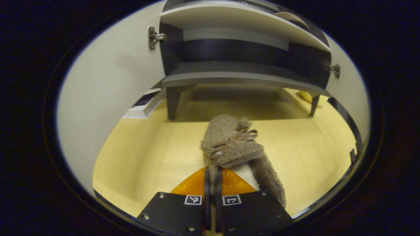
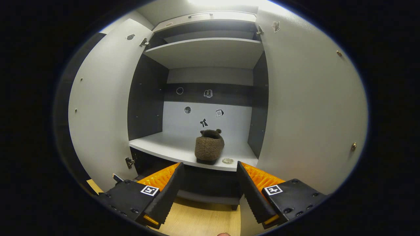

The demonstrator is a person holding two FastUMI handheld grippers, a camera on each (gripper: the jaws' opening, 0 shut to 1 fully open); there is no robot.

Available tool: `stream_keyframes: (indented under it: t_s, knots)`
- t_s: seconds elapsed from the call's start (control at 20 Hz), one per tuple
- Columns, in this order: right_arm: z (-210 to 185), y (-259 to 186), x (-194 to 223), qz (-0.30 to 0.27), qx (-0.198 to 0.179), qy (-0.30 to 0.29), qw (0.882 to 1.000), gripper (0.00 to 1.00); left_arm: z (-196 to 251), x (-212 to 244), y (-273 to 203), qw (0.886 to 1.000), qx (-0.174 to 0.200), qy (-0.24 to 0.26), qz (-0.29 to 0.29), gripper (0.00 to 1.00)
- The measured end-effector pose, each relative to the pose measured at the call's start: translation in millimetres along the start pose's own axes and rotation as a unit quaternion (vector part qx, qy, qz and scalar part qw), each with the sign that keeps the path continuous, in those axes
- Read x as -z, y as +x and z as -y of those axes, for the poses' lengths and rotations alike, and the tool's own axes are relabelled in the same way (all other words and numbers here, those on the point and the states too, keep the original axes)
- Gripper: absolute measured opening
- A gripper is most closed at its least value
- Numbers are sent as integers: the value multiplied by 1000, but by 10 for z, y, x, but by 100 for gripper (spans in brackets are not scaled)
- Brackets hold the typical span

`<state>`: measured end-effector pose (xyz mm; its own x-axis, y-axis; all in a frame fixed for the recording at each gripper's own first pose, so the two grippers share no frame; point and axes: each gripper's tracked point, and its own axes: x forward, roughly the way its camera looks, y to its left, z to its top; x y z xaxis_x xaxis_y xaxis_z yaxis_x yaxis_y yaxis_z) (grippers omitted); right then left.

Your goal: Grab one shoe with the right hand and put it into the shoe cabinet, grab the other shoe with the left hand and put it into the shoe cabinet; then close the right door with the right hand and the left door with the left hand.

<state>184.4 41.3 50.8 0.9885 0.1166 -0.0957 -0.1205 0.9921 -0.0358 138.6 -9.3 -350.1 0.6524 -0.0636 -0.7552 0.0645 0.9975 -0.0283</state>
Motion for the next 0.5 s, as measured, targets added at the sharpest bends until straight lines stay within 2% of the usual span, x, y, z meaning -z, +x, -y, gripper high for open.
stream_keyframes:
  t_s: [0.05,0.1,0.15,0.2,0.5]
  knots:
    - [-10,-7,8,-1,-1,2,1000,97,41,-42,-15,1000,4,-9,8,10]
    - [-17,-25,3,-1,-3,3,1000,100,50,-69,-39,1000,9,-18,10,2]
    - [-31,-36,8,-1,-5,3,1000,100,51,-122,-57,999,16,-26,17,9]
    - [-40,-57,5,0,-8,1,1000,100,45,-191,-88,999,16,-29,29,1]
    - [-8,-180,11,3,-11,7,1000,100,48,-528,-437,997,14,-17,77,1]
